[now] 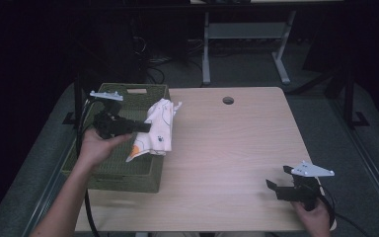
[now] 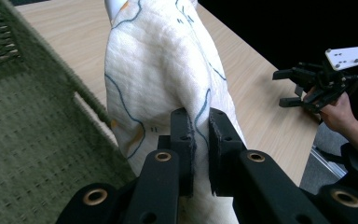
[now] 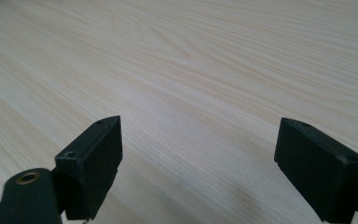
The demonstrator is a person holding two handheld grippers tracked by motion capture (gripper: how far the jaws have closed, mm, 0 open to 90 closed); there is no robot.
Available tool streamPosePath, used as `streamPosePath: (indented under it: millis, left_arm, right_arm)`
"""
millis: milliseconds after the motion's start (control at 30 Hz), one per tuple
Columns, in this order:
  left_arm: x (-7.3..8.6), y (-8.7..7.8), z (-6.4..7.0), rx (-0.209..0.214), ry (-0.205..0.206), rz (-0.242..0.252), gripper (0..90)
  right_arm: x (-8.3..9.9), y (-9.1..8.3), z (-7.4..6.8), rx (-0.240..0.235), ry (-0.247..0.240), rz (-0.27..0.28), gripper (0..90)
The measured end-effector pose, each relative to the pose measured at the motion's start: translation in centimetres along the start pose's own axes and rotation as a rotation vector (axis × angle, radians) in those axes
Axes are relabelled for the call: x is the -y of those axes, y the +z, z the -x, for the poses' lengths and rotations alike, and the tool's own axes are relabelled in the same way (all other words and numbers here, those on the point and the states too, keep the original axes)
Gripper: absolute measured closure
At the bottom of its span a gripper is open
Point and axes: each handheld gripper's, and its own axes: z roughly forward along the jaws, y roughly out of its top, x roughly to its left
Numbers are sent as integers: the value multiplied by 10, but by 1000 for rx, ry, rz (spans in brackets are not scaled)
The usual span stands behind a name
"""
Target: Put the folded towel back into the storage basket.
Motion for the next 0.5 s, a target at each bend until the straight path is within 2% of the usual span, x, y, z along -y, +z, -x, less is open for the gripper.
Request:
streamPosePath:
  millis: [233, 500]
  left_arm:
    - [7, -9, -16, -4, -23, 1, 829]
    - [14, -22, -32, -32, -41, -7, 829]
  right_arm:
    - [0, 1, -1, 8, 3, -9, 147]
    - [-1, 2, -3, 16, 7, -14, 147]
